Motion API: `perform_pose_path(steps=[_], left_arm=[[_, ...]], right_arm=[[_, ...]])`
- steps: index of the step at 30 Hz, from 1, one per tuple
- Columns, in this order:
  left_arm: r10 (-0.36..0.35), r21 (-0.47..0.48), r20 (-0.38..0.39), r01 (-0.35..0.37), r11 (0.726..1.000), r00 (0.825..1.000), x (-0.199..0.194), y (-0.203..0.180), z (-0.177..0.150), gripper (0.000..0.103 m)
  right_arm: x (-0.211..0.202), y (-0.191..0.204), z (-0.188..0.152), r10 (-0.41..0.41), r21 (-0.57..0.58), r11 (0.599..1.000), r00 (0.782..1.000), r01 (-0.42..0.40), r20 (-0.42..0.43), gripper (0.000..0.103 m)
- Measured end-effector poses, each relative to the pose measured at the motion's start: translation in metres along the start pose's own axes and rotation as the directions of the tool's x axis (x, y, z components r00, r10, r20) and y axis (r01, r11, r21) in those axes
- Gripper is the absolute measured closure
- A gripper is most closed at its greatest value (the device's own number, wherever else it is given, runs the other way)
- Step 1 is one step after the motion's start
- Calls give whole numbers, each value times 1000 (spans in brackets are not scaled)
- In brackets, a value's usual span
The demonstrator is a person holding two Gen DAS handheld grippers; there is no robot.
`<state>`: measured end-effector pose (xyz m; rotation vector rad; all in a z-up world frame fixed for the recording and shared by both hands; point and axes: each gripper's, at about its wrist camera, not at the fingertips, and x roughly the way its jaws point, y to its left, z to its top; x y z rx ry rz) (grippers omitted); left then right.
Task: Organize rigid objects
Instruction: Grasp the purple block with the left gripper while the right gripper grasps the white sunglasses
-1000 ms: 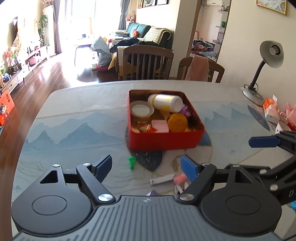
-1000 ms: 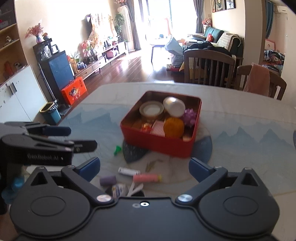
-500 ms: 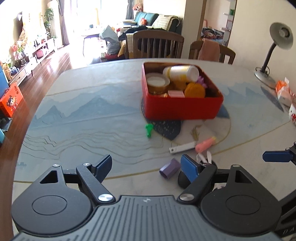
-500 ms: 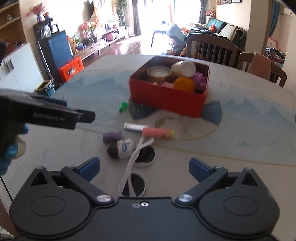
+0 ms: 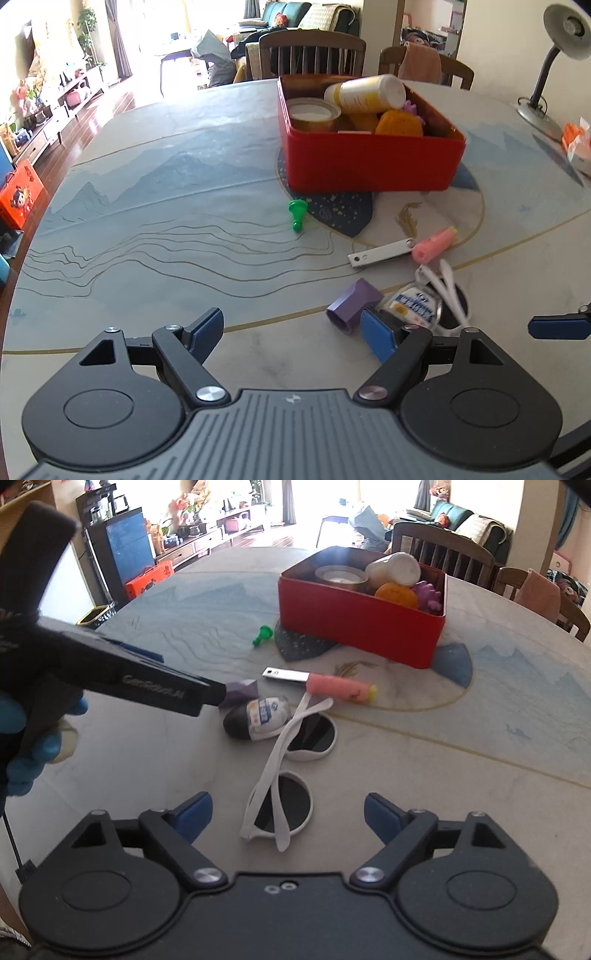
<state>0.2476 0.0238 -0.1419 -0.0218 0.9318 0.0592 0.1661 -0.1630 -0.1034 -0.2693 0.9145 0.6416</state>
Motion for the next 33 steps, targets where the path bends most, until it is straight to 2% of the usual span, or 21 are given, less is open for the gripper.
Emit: perform_pose_path(steps=[6, 13, 17, 20, 25, 28, 31, 33], left_arm=[[1, 36, 0, -1, 999, 1000, 7, -6, -2, 22], [3, 77, 12, -3, 997, 1000, 13, -16, 2, 22], [-6, 97, 15, 5, 995, 1000, 17, -23, 6, 22], [-25, 104, 16, 23, 994, 1000, 17, -27, 8, 32], [-62, 112, 10, 61, 992, 998, 15, -35, 10, 61], [-72, 118, 6, 71, 990, 997, 14, -38, 10, 70], [-68, 128, -2, 68, 989, 998, 13, -42, 10, 74], [-77, 127, -11, 78, 989, 997, 12, -42, 11, 83]], right_arm=[[3, -2, -2, 2, 5, 1000, 1000, -2, -10, 25], [8, 0, -3, 0, -5, 1000, 1000, 0, -19, 27], [9, 5, -3, -20, -25, 999, 1000, 20, -4, 35], [7, 4, -3, -27, -17, 999, 1000, 27, 9, 46], [5, 3, -4, -30, -12, 999, 999, 30, 21, 60], [4, 1, -4, -25, -10, 1000, 999, 25, 22, 61], [3, 1, -4, -22, -12, 1000, 1000, 22, 21, 61], [1, -2, -5, -15, 3, 1000, 1000, 15, 19, 61]])
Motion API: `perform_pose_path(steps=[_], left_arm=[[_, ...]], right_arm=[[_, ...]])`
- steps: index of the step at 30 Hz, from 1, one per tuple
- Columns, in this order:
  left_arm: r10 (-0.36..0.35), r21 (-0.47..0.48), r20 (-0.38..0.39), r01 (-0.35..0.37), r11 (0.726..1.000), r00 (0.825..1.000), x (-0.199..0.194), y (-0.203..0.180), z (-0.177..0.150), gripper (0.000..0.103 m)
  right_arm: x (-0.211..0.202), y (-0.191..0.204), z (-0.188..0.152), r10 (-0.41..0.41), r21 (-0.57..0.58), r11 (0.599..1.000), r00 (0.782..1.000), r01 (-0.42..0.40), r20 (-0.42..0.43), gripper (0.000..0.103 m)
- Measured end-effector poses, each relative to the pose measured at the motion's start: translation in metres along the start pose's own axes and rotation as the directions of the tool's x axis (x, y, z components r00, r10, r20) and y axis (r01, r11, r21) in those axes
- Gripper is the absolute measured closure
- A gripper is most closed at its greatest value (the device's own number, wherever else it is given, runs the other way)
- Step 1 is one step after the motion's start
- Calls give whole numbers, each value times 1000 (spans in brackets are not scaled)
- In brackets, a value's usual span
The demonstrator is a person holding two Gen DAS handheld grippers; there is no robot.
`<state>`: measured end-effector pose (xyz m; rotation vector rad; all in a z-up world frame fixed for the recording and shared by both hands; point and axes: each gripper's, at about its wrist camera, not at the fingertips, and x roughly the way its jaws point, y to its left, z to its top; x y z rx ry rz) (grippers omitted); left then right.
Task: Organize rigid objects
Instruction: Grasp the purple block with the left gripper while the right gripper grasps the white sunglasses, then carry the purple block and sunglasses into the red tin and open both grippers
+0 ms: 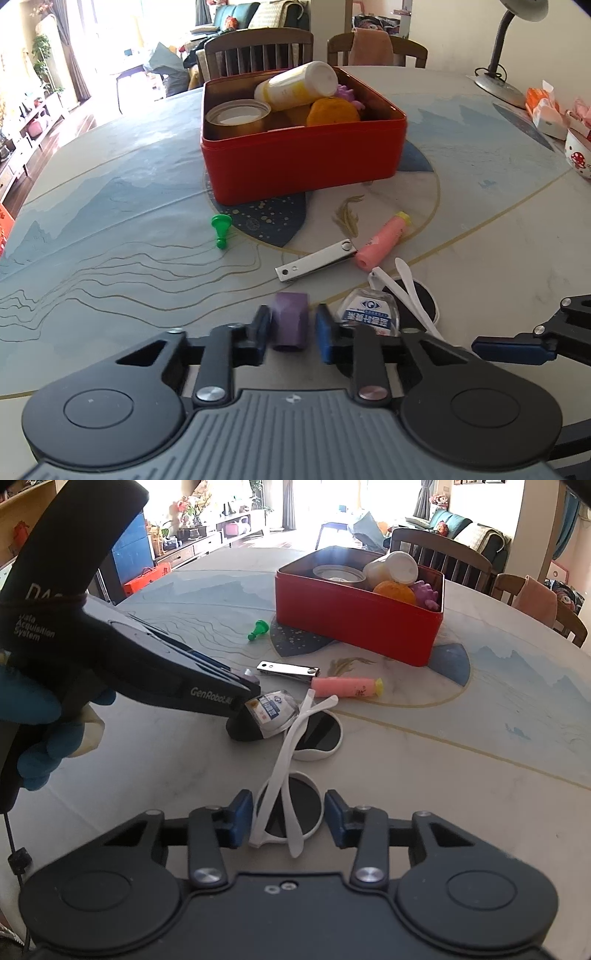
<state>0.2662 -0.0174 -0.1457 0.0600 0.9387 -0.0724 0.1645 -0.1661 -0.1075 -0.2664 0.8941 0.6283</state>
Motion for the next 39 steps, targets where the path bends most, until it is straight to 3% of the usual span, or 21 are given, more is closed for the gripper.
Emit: perform_pose_path(steps=[8, 20, 39], left_arm=[[-6, -55, -15, 5, 998, 1000, -10, 8, -6, 83], [-23, -150, 23, 26, 988, 999, -49, 20, -5, 83], [-43, -201, 135, 70, 977, 990, -107, 27, 34, 83]], right_arm=[[-16, -11, -4, 24, 88, 996, 999, -27, 27, 61], [-56, -11, 4, 32, 100, 994, 993, -44, 111, 61], [-101, -20, 61, 11, 73, 997, 971, -30, 241, 61]])
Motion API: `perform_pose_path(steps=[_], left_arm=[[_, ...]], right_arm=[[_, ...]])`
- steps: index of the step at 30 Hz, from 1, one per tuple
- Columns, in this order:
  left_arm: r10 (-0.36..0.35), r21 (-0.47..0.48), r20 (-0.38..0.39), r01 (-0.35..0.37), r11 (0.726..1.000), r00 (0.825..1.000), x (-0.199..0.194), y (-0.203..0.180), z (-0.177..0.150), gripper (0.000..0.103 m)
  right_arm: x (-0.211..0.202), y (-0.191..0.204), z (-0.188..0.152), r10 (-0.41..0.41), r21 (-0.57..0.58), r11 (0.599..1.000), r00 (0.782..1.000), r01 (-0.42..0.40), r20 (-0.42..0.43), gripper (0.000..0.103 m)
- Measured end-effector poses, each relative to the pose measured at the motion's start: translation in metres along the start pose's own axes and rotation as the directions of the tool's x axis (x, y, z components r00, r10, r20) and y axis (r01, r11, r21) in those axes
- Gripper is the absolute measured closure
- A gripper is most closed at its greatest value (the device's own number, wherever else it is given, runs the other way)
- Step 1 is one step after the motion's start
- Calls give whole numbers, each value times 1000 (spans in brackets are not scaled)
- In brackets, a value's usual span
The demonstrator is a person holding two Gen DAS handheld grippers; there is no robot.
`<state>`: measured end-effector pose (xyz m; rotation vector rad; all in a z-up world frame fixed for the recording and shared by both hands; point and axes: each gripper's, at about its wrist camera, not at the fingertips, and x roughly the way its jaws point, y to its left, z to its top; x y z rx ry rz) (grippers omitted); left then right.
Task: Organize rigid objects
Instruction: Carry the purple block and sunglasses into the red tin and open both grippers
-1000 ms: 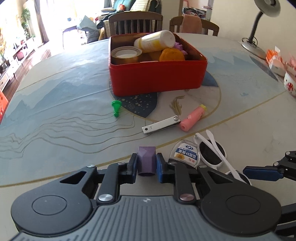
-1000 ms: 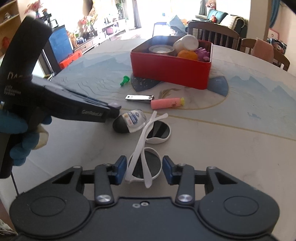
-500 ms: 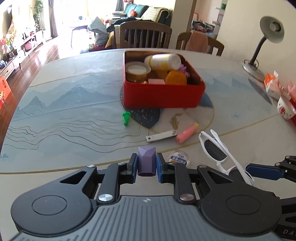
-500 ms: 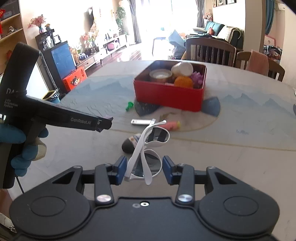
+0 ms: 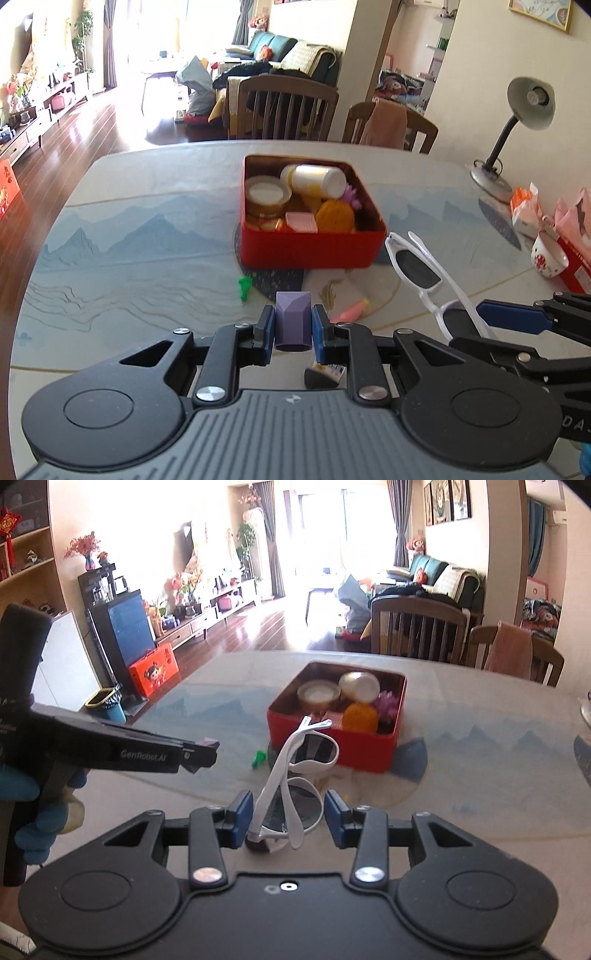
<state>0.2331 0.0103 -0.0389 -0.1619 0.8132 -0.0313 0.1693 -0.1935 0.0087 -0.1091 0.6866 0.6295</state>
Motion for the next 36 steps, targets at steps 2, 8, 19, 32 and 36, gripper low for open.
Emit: perform_pose_path(steps=[2, 8, 19, 32, 36], left_arm=[[-1, -1, 12, 1, 1000, 1000, -3, 0, 5, 83], [-9, -7, 38, 10, 1000, 999, -4, -1, 21, 83], [-11, -19, 56, 12, 1000, 998, 13, -4, 52, 83], [28, -42, -10, -28, 999, 1000, 78, -2, 73, 83], [42, -48, -29, -44, 998, 999, 100, -1, 80, 83]], right_arm=[[-1, -2, 6, -4, -5, 1000, 1000, 4, 13, 61], [2, -6, 25, -16, -19, 1000, 999, 17, 46, 61], [23, -25, 53, -32, -36, 999, 998, 35, 62, 61], [83, -53, 85, 8, -60, 998, 1000, -8, 2, 61], [104, -64, 97, 54, -48, 997, 998, -55, -21, 61]])
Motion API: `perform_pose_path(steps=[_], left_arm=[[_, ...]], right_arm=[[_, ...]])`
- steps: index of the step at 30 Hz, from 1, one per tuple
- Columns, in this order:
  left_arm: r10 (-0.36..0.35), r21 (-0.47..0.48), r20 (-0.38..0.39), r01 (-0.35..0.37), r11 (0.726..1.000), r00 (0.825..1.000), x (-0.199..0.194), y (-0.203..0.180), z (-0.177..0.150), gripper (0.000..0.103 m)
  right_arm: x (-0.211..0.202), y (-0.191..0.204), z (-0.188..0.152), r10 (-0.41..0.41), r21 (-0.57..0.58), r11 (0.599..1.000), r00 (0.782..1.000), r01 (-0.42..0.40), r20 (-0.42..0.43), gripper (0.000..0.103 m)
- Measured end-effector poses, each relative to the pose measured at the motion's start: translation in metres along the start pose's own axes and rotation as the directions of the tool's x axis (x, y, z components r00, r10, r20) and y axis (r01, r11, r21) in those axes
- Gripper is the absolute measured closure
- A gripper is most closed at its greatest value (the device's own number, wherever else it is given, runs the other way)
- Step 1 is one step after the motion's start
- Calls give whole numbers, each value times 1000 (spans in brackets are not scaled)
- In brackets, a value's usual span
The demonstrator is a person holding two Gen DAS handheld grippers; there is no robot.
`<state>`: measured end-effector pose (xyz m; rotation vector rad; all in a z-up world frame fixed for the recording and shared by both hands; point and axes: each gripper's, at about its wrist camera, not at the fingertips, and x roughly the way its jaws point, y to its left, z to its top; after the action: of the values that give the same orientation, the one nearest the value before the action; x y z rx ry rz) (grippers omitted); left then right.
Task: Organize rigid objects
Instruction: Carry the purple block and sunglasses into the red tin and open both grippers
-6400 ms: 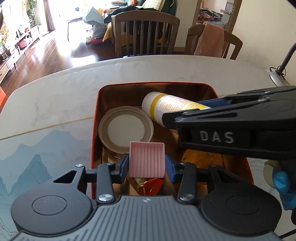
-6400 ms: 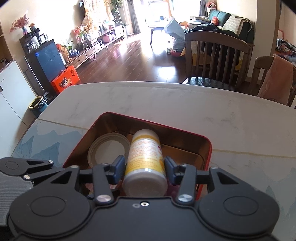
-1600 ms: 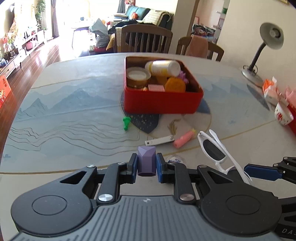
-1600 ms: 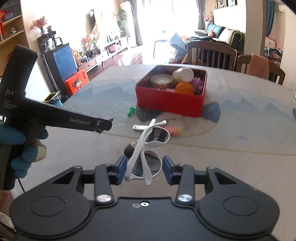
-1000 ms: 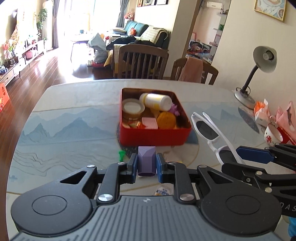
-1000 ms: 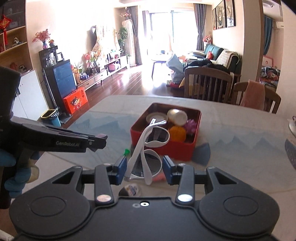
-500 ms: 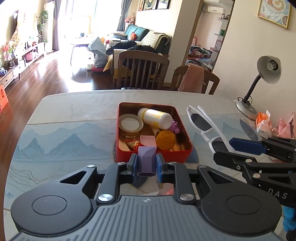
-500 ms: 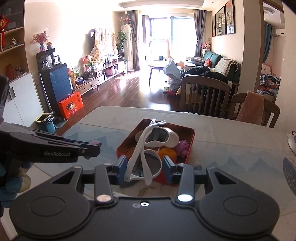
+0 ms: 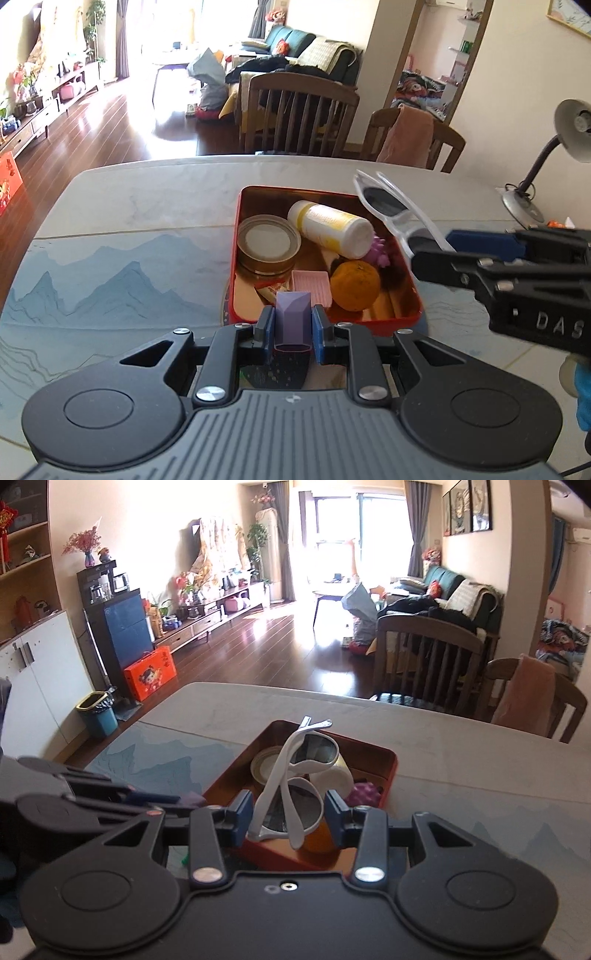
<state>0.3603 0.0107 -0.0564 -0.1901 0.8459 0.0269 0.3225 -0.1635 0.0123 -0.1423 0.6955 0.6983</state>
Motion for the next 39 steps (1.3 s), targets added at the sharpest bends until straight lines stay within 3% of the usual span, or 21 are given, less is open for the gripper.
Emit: perform_pose_path(steps=[6, 19, 29, 39], left_arm=[[13, 6, -24, -12, 1000, 1000, 29, -2, 8, 83], [50, 35, -74, -47, 998, 996, 73, -3, 17, 83], [42, 7, -118, -41, 999, 992, 93, 6, 15, 83], [33, 26, -130, -30, 999, 991, 99, 1, 10, 83]], right_arm=[[40, -14, 19, 44, 27, 999, 998, -43, -42, 61], [108, -2, 31, 90, -26, 995, 986, -94, -140, 61], [124, -4, 28, 127, -15, 991, 974, -133, -189, 61], [120, 5, 26, 105, -50, 992, 971, -118, -213, 60]])
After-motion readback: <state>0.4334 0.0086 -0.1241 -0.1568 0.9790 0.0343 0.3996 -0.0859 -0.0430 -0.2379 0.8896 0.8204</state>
